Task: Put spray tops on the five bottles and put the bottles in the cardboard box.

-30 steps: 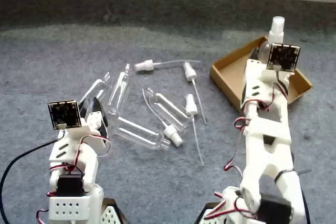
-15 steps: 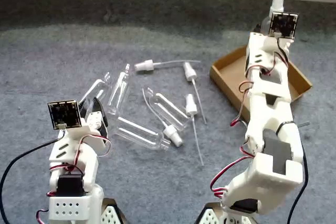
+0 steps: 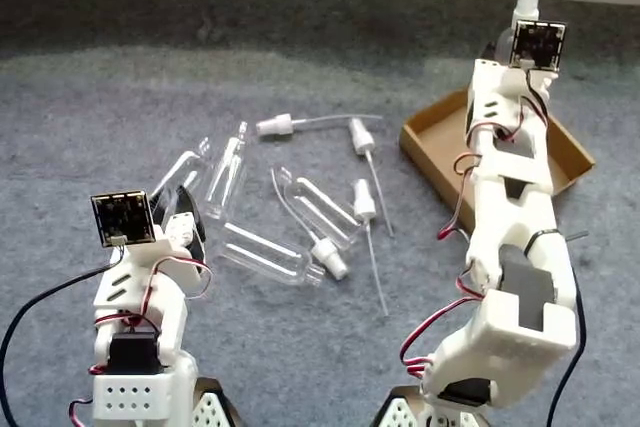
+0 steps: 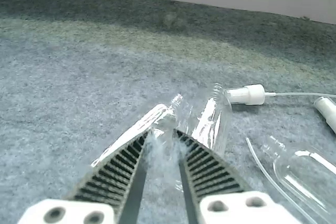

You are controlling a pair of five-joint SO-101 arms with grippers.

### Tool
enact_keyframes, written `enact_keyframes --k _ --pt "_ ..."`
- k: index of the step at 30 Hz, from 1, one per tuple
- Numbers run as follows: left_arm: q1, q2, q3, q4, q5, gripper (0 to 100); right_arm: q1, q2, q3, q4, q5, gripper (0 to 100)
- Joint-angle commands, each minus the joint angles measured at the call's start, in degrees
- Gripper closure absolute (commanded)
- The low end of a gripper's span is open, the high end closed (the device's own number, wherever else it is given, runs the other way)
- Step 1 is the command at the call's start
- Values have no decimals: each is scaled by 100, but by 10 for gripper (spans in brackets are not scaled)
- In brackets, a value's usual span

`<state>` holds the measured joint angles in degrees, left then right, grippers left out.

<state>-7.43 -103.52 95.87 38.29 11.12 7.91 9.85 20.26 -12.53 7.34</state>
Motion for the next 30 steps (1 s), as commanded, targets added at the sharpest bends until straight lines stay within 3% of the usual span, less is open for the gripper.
enact_keyframes --k 1,5,13,30 --pt "-31 -84 119 9 -62 976 -189 -92 -365 -180 0 837" --pt "-31 -84 119 9 -62 976 -224 207 -462 -268 0 837" --pt "-31 -84 119 9 -62 976 -136 1385 -954 -2378 26 839" --pt "-31 -84 119 9 -62 976 321 2492 -998 -2501 -9 839"
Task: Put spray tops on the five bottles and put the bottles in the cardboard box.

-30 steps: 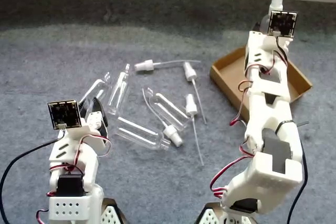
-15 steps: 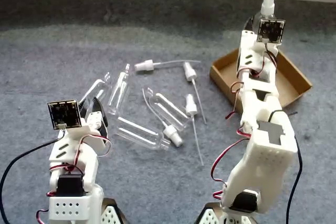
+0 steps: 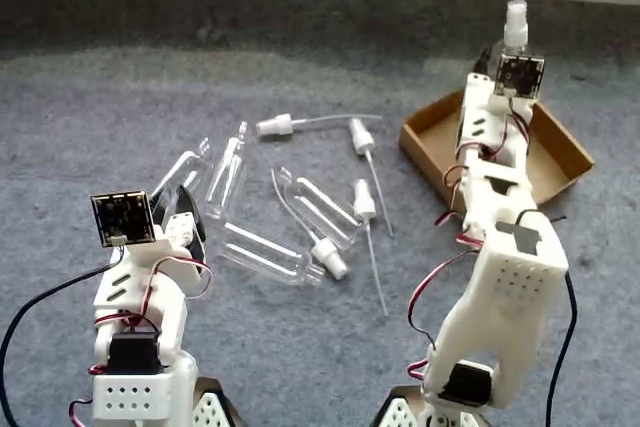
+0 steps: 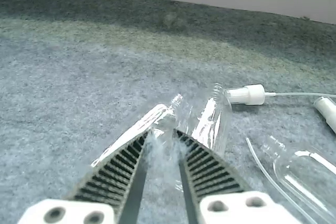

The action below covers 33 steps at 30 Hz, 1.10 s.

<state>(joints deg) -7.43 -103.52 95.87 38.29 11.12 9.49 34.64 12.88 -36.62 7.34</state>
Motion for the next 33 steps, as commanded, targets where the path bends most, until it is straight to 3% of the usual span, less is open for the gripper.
enact_keyframes --k 1,33 --pt "-31 -84 119 9 -62 976 189 119 -259 -92 -9 839" --pt "-31 -84 119 9 -62 976 488 453 -189 -57 18 835"
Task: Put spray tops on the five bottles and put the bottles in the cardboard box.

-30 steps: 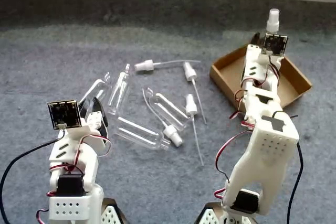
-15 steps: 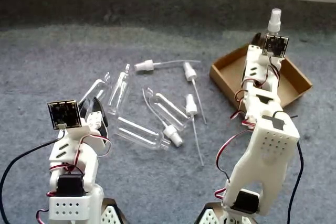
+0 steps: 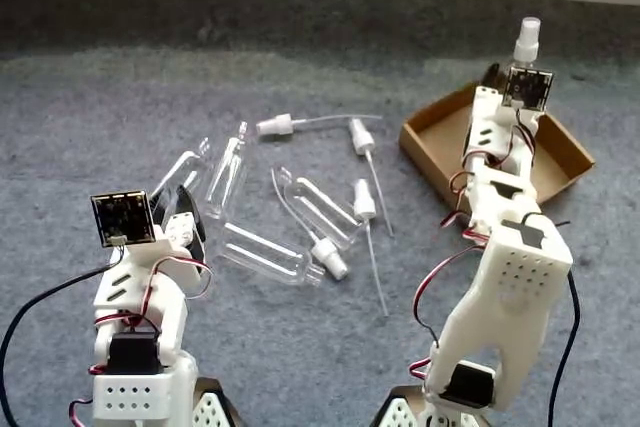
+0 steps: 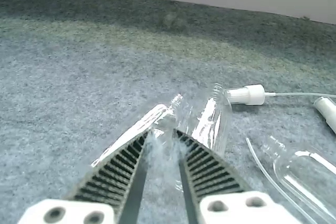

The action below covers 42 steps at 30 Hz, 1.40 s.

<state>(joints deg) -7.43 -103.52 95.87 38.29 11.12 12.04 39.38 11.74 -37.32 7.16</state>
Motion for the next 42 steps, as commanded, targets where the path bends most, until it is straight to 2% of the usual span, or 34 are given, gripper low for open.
enact_keyframes --k 1,4,10,22,30,36,42 --pt "-31 -84 119 9 -62 976 242 -22 -31 13 44 835" --pt "-31 -84 119 9 -62 976 233 -40 215 13 44 828" --pt "-31 -84 119 9 -62 976 207 -57 462 4 18 697" --pt "-31 -84 119 9 -62 976 242 -154 505 48 44 689" --pt "-31 -84 119 9 -62 976 233 -1086 497 1525 26 685" --pt "-31 -84 119 9 -62 976 215 -1516 497 2448 26 581" --pt "-31 -84 119 9 -62 976 207 -1982 497 2976 18 580"
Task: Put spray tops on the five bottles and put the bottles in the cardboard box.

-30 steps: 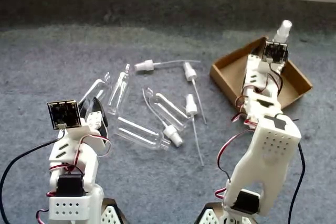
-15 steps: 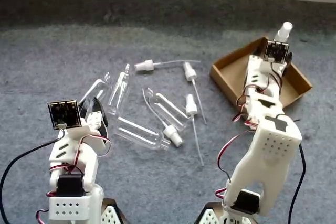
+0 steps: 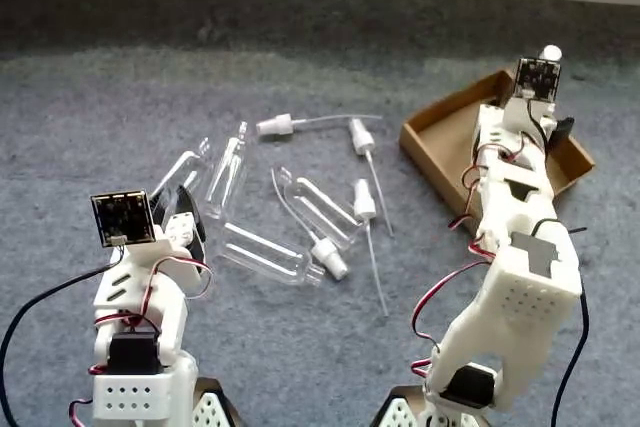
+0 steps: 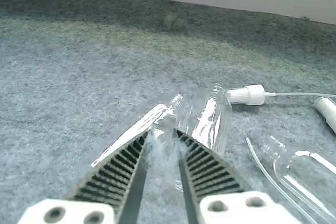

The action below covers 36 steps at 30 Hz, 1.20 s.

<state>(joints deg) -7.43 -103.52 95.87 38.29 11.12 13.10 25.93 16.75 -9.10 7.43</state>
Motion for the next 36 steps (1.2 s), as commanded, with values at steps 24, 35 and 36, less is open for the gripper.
enact_keyframes --k 24,35,36 --pt "-31 -84 119 9 -62 976 -180 -2844 -48 2580 -18 578" --pt "-31 -84 119 9 -62 976 -426 -4409 -4 3679 -18 578" --pt "-31 -84 119 9 -62 976 -453 -4549 -4 3767 -18 578"
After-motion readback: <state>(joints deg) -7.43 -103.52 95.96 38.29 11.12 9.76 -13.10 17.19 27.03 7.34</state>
